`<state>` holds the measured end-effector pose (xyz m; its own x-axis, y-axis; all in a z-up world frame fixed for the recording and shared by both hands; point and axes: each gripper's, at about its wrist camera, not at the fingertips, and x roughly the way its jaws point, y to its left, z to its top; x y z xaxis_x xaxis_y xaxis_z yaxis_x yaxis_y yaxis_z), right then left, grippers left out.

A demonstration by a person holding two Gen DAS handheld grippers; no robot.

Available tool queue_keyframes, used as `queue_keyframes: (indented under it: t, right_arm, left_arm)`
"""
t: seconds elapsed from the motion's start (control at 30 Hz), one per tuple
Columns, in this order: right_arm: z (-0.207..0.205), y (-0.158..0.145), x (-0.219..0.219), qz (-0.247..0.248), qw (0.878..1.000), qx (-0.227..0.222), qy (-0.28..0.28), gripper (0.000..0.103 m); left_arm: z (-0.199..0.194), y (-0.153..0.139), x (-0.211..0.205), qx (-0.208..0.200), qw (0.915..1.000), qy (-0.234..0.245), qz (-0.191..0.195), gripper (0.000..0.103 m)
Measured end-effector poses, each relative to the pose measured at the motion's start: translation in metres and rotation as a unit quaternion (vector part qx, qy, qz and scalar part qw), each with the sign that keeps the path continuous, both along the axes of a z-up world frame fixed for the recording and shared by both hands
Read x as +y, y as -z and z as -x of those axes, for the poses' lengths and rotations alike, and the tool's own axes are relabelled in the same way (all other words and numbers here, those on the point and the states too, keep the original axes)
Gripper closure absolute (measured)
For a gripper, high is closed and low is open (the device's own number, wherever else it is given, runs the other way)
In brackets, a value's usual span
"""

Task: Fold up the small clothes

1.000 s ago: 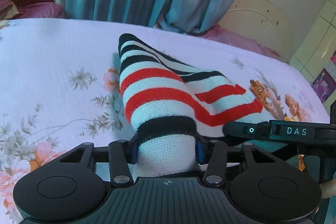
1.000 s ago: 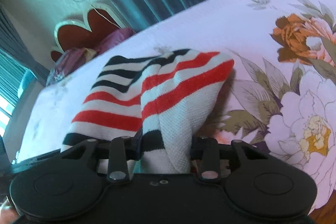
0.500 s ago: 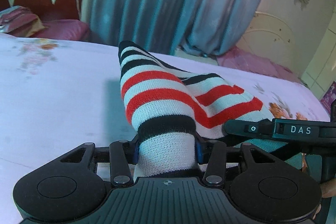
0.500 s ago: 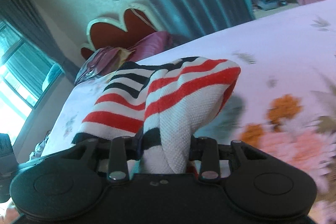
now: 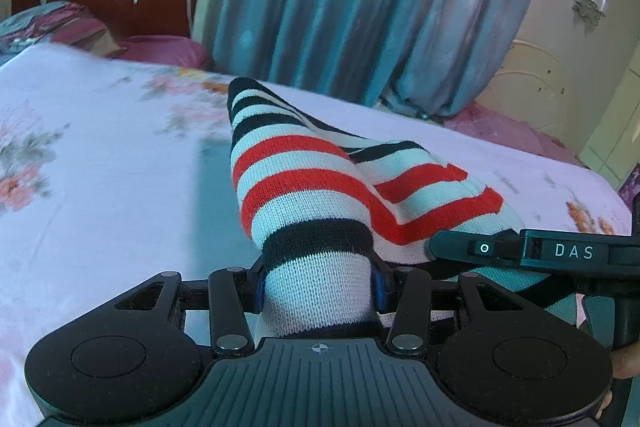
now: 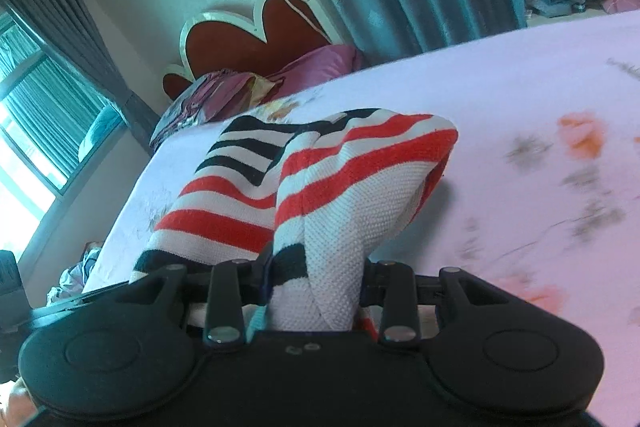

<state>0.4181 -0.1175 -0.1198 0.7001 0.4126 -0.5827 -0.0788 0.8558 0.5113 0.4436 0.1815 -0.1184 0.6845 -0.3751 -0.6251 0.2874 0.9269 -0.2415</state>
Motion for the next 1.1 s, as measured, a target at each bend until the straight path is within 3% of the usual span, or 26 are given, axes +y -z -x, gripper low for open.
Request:
queue_keyframes:
  t: [0.1, 0.17, 0.27, 0.4, 0.53, 0.67, 0.8, 0.93, 1.1]
  right_arm:
    - [-0.012, 0.018, 0.016, 0.010, 1.000, 0.020, -0.007, 0.068]
    - [-0.015, 0.029, 0.025, 0.027, 0.999, 0.036, -0.006, 0.064]
    - [-0.016, 0.036, 0.014, 0.018, 0.999, 0.047, 0.013, 0.058]
    - [-0.007, 0.024, -0.003, 0.030, 0.998, 0.038, 0.041, 0.059]
    - [-0.007, 0.001, -0.002, 0.075, 0.996, 0.002, 0.054, 0.070]
    - [-0.032, -0.011, 0.030, 0.105, 0.994, -0.024, 0.026, 0.072]
    - [-0.061, 0.004, 0.050, 0.130, 0.991, -0.002, 0.013, 0.074]
    - [-0.074, 0.030, 0.051, 0.163, 0.986, 0.021, 0.013, 0.078]
    - [-0.075, 0.028, 0.052, 0.164, 0.986, 0.023, 0.014, 0.077]
  left_arm:
    - [-0.007, 0.027, 0.017, 0.014, 0.9999, -0.003, -0.008, 0.056]
    - [-0.005, 0.041, 0.025, 0.010, 0.9999, -0.003, -0.005, 0.042]
    - [-0.004, 0.046, 0.030, 0.001, 1.0000, -0.004, -0.009, 0.035]
    - [0.006, 0.029, 0.034, -0.021, 0.9995, -0.018, -0.014, 0.035]
    - [0.014, 0.003, 0.033, -0.071, 0.9972, -0.018, -0.011, 0.035]
    - [-0.017, 0.004, 0.012, -0.060, 0.9978, -0.009, -0.026, 0.035]
    - [-0.047, 0.023, 0.007, -0.027, 0.9984, -0.033, -0.036, 0.035]
    - [-0.048, 0.038, 0.002, -0.024, 0.9975, -0.041, -0.053, 0.035]
    - [-0.041, 0.031, -0.001, -0.029, 0.9967, -0.048, -0.058, 0.035]
